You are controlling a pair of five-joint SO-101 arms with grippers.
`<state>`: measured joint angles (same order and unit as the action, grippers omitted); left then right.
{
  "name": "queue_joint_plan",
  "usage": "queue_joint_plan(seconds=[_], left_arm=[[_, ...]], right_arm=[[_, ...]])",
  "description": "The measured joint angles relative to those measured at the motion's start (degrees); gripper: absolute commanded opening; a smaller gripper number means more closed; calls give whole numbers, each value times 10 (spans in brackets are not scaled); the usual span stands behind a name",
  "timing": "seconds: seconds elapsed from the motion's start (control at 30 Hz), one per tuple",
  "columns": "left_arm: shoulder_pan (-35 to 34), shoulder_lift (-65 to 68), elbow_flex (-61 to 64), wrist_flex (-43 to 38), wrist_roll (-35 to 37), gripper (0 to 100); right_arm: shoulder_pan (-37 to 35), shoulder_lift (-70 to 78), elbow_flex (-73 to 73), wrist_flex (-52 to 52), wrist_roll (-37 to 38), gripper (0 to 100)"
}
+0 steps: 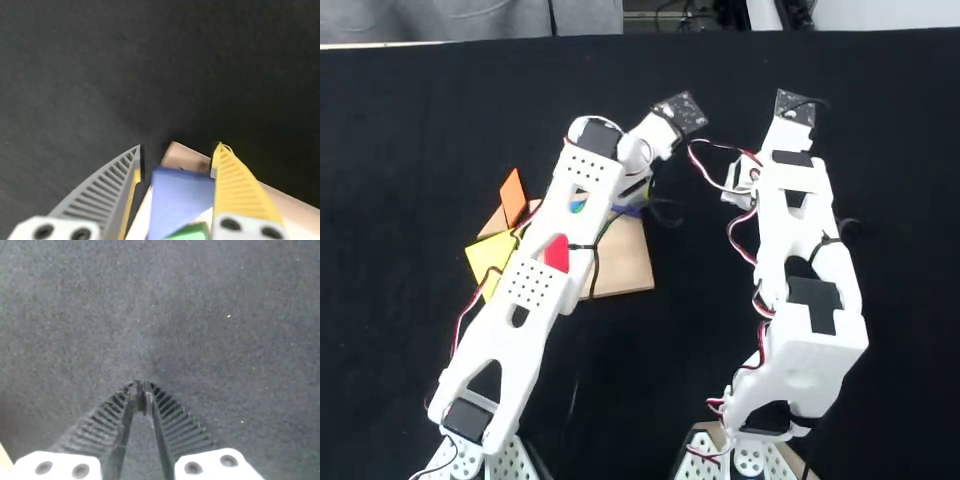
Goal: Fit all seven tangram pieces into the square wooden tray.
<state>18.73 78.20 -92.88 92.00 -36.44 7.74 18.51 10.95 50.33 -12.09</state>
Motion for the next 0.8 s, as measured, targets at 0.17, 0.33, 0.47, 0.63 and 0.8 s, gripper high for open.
queue_joint_plan(seconds=[0.17, 0.33, 0.47, 0.63, 0.8], left_arm=[[0, -2, -2, 44, -25, 227], [0, -12, -2, 62, -27, 227], [0, -12, -2, 68, -29, 227], [-2, -12, -2, 71, -29, 226], [-3, -12, -2, 81, -29, 163]], right_arm=[[0, 0, 0, 0, 0, 11], [0, 0, 0, 0, 0, 11], [0, 0, 0, 0, 0, 11], [0, 0, 0, 0, 0, 11], [0, 0, 0, 0, 0, 11]])
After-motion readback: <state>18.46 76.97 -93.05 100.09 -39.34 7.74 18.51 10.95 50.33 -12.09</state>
